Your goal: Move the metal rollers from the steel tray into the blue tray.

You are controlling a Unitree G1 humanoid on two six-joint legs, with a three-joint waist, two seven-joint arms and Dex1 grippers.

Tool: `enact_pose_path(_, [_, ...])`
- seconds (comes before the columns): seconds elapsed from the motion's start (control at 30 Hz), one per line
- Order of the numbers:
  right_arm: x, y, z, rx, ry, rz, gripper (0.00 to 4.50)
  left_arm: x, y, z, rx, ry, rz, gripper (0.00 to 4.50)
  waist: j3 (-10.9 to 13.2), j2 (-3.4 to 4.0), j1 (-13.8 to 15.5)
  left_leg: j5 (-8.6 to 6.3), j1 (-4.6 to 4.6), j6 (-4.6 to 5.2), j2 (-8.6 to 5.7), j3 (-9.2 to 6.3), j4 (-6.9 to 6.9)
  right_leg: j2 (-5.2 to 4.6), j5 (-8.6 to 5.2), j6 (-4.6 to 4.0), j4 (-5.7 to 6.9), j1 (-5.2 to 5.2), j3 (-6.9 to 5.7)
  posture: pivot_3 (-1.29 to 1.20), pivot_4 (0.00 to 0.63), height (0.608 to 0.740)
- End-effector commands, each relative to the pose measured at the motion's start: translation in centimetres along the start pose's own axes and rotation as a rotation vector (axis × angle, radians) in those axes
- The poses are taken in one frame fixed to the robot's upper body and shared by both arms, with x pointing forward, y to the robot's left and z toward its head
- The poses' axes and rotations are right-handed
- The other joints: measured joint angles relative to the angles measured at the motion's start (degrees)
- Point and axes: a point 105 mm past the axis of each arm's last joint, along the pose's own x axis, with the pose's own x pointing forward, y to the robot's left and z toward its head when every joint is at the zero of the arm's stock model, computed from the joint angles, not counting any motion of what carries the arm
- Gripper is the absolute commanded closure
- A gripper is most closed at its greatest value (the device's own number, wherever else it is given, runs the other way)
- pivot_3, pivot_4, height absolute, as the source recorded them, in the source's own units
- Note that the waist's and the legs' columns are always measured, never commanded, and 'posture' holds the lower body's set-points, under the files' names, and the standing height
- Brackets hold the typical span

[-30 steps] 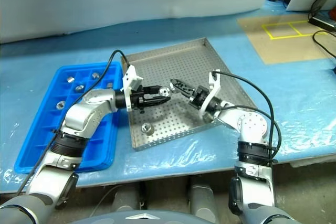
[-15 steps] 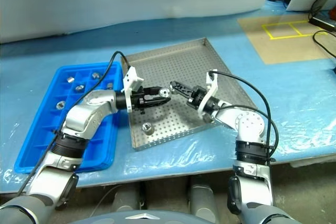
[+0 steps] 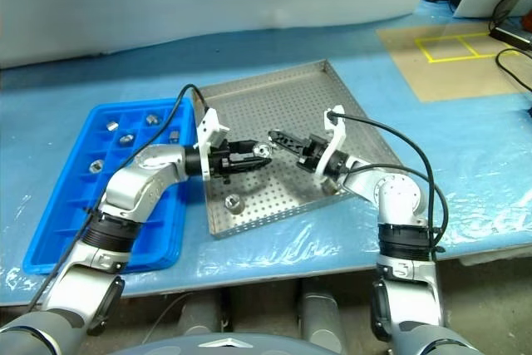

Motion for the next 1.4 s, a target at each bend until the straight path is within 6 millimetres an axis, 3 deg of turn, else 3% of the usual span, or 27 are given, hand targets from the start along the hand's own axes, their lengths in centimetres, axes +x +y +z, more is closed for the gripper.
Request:
enact_pose_path(0.03, [-1.0, -0.8, 0.3, -0.21, 0.058, -0.064, 3.27, -0.6, 0.3, 2.2, 0.068, -0.056, 0.016, 2.6, 0.0, -0.01, 0.04, 0.0, 0.0, 0.0, 0.0, 0.0, 0.01, 0.0, 0.0, 0.0, 0.0, 0.0, 0.0, -0.19, 0.15, 0.74])
enact_pose_path(0.17, [-2.6, -1.0, 0.8, -0.365, 0.12, -0.084, 3.27, -1.3, 0.8, 2.2, 0.074, -0.052, 0.035, 2.6, 0.02, -0.04, 0.11, 0.0, -0.03, 0.01, -0.01, 0.0, 0.03, 0.0, -0.01, 0.01, -0.01, 0.01, 0.0, -0.2, 0.15, 0.74])
enact_pose_path(0.27, [-3.4, -1.5, 1.7, -0.353, 0.085, -0.111, 3.27, -1.6, 1.6, 2.2, 0.075, -0.051, 0.066, 2.6, 0.02, -0.04, -0.02, 0.0, -0.03, 0.01, -0.01, -0.01, 0.02, 0.0, -0.01, 0.01, -0.02, 0.01, 0.0, -0.2, 0.15, 0.74])
enact_pose_path(0.53, [-3.1, -2.1, 0.9, -0.361, 0.096, -0.141, 3.27, -0.8, 1.5, 2.3, 0.082, -0.064, 0.055, 2.6, 0.02, -0.04, -0.23, 0.01, -0.03, 0.05, 0.0, 0.0, 0.05, 0.01, 0.0, 0.0, 0.01, 0.0, 0.01, -0.2, 0.15, 0.74])
enact_pose_path(0.77, [-3.2, -8.2, 2.7, -0.533, 0.025, -0.506, 3.27, -1.7, 2.7, 2.6, 0.08, -0.083, 0.133, 2.6, 0.02, -0.04, -0.46, 0.0, -0.03, 0.03, 0.0, 0.0, 0.19, 0.0, 0.0, 0.0, 0.11, 0.01, 0.02, -0.21, 0.15, 0.74])
enact_pose_path(0.93, [-2.2, -9.8, 2.0, -0.522, 0.006, -0.576, 3.27, -1.9, 2.1, 2.1, 0.068, -0.077, 0.134, 2.6, 0.02, -0.04, -0.61, 0.0, -0.05, 0.03, 0.0, 0.0, 0.16, 0.01, 0.0, -0.01, 0.11, -0.02, 0.04, -0.2, 0.15, 0.74])
enact_pose_path(1.2, [-1.3, -10.6, 1.0, -0.485, -0.012, -0.606, 3.27, -1.5, 1.6, 1.8, 0.052, -0.076, 0.131, 2.6, 0.02, -0.04, -0.52, 0.0, -0.05, 0.06, 0.0, 0.0, 0.23, 0.0, 0.01, -0.02, 0.17, -0.05, 0.04, -0.19, 0.15, 0.74])
enact_pose_path(1.4, [-1.6, -10.0, 0.3, -0.46, 0.039, -0.543, 1.28, -1.4, 1.3, 1.9, 0.049, -0.072, 0.126, 2.6, 0.02, -0.04, -0.51, 0.0, -0.04, 0.06, 0.01, 0.0, 0.24, 0.01, 0.02, -0.03, 0.19, -0.03, 0.05, -0.19, 0.15, 0.74])
